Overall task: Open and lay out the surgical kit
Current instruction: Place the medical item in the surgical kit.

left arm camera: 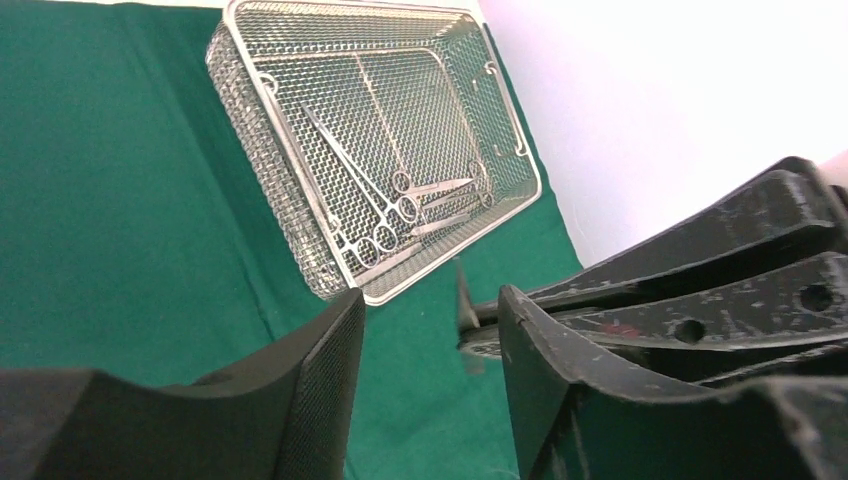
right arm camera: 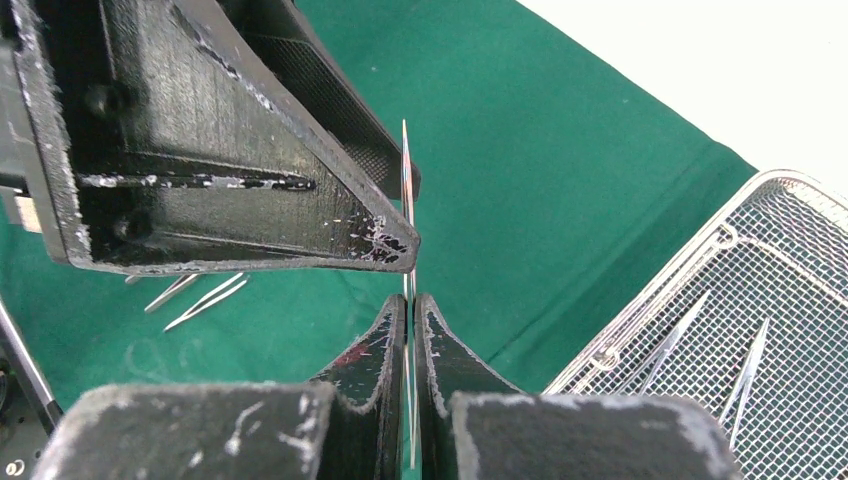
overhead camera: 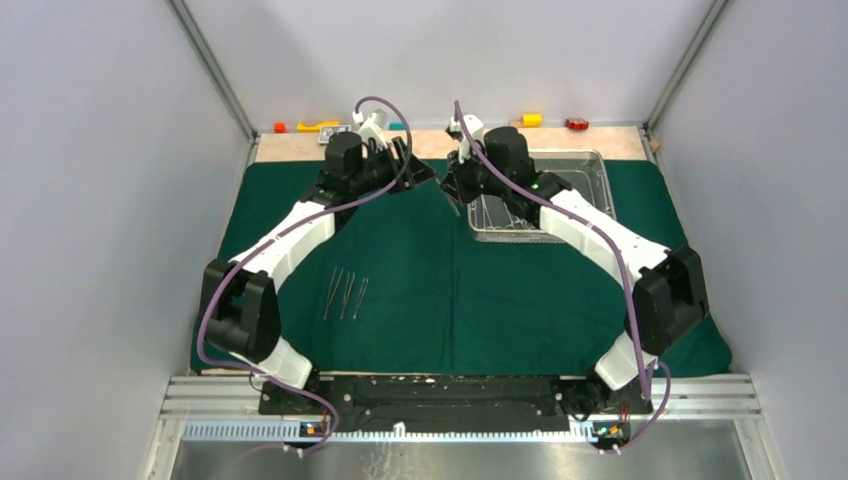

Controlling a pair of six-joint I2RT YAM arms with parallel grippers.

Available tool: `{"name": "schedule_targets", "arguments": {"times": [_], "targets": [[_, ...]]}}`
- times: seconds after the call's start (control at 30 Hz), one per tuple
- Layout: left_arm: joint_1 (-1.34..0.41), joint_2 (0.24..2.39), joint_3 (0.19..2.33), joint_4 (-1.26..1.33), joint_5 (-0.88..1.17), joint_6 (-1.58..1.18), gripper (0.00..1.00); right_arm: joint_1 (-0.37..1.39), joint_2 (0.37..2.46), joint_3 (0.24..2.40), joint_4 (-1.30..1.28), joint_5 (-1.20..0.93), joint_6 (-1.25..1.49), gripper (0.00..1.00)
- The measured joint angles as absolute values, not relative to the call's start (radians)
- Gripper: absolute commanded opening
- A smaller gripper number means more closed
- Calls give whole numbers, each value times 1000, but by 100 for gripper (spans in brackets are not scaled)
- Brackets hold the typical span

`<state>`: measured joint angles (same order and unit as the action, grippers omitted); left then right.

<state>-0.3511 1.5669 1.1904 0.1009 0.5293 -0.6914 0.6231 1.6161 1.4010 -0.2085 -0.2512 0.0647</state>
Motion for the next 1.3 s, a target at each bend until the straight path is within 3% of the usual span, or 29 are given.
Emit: {"name": "schedule_targets", "arguments": {"times": [0.33, 0.5, 0.57, 0.93, 1.07, 1.3], "targets": [[-357, 1597, 1210, 159, 573, -731, 24, 636, 1617, 1401, -210, -237, 65, 0], [-358, 1611, 1210, 159, 593, -736, 0, 641, 1621, 1401, -216, -232, 66, 0], [-359, 1611, 1210, 163, 596, -731, 0, 641, 1624, 1401, -218, -233, 67, 0], [-353, 1513, 1153, 219, 717, -511, 0, 642, 1572, 1303, -208, -363, -18, 70], [-339, 1413, 1096, 287, 822, -417, 0, 640, 1512, 1231, -205, -459, -76, 77], [-323, 1326, 1020, 446, 1034, -392, 0, 632, 1459, 1177, -186, -674, -142, 79]]}}
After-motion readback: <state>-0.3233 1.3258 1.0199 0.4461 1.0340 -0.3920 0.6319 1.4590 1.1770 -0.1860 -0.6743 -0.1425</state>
